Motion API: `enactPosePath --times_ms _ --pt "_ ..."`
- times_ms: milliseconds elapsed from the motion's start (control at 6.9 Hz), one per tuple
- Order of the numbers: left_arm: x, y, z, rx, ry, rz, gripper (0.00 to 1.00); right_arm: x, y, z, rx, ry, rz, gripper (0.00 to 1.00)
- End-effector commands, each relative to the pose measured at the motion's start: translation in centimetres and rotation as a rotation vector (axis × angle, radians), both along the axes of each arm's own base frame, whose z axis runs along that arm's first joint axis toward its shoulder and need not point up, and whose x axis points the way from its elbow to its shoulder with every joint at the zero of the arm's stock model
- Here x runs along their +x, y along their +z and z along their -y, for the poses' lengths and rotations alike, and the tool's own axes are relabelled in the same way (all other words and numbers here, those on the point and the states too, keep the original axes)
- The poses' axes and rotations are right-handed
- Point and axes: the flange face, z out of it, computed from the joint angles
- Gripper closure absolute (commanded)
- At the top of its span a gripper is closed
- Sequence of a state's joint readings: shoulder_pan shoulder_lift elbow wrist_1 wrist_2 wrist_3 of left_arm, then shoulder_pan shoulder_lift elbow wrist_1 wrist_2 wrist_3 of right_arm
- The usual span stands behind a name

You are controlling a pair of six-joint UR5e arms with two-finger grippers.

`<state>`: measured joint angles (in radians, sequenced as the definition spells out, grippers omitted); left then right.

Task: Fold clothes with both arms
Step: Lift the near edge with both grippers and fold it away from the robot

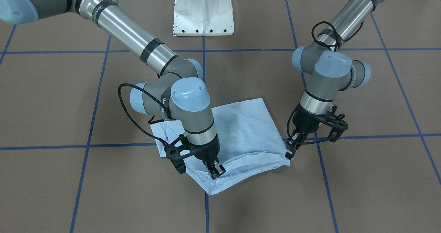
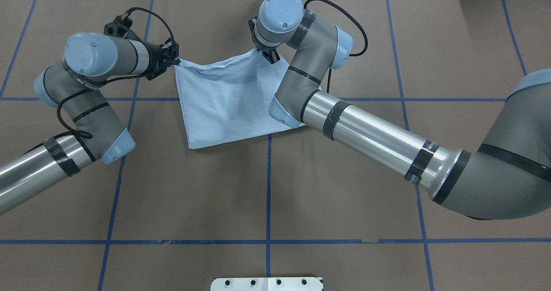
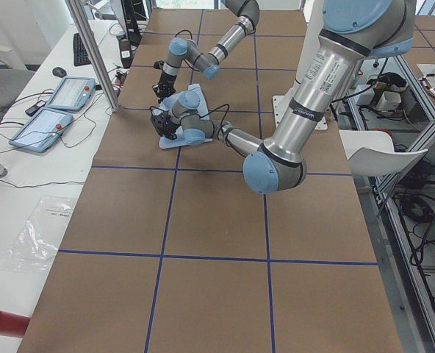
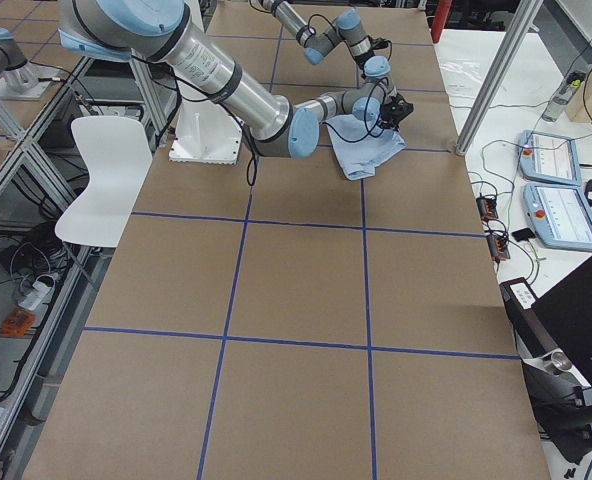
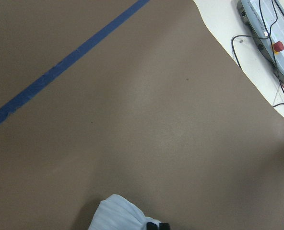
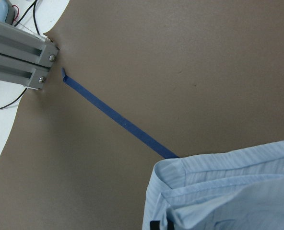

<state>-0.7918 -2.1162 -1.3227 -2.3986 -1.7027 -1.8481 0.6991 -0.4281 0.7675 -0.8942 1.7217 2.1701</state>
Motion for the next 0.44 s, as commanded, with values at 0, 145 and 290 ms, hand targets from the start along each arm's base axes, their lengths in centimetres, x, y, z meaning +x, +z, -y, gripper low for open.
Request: enactPosePath --times_ms 0,145,290 --pt "0.57 0.65 0.57 0.007 -0.001 -0.005 0.93 -0.15 1.17 0.44 0.015 0.008 0.013 0.93" --pt "0.71 1.33 0.71 0.005 0.003 0.009 0.69 -0.16 1.37 0.53 0.019 0.013 0.013 0.93" --pt "0.62 1.34 0.78 0.013 0.006 0.015 0.57 -0.15 1.24 0.56 0.021 0.016 0.013 0.93"
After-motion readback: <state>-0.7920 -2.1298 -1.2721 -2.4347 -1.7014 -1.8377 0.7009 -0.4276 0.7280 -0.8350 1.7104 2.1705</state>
